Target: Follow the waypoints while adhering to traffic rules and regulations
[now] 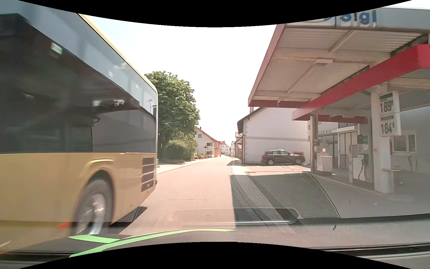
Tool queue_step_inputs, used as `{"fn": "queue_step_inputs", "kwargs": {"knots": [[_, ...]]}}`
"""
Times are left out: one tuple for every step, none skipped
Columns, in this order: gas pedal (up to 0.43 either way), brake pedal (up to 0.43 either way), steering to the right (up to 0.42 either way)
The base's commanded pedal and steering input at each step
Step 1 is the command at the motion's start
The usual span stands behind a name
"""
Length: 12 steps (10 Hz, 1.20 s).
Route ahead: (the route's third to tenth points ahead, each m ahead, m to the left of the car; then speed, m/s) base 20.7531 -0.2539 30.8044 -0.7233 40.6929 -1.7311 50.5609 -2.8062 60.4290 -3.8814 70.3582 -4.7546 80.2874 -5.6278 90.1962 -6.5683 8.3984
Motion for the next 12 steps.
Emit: {"fn": "queue_step_inputs", "kwargs": {"knots": [[0.118,0.000,-0.036],[0.118,0.000,-0.025],[0.130,0.000,-0.018],[0.130,0.000,-0.017],[0.130,0.000,-0.014],[0.130,0.000,-0.008],[0.130,0.000,0.001],[0.130,0.000,0.011],[0.138,0.000,0.016],[0.138,0.000,0.017],[0.150,0.000,0.017],[0.150,0.000,0.017]]}}
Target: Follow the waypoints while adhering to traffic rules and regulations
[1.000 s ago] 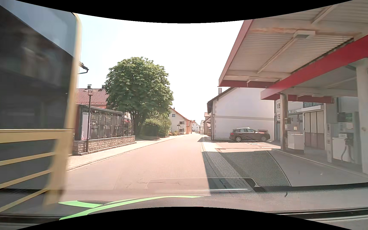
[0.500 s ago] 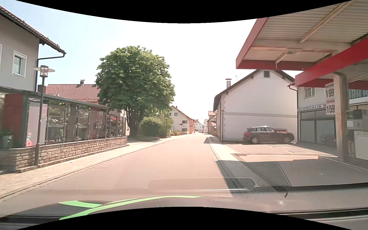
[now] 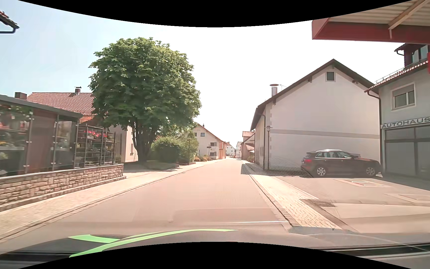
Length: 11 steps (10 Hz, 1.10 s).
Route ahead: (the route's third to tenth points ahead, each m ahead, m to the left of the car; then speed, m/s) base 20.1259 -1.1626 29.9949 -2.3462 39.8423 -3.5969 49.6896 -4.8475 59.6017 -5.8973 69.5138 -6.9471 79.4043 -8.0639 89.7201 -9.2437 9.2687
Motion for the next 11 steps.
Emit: {"fn": "queue_step_inputs", "kwargs": {"knots": [[0.150,0.000,0.020],[0.157,0.000,0.023],[0.157,0.000,0.023],[0.169,0.000,0.023],[0.169,0.000,0.023],[0.169,0.000,0.023],[0.169,0.000,0.023],[0.169,0.000,0.023],[0.157,0.000,0.023],[0.130,0.000,0.022],[0.087,0.000,0.021]]}}
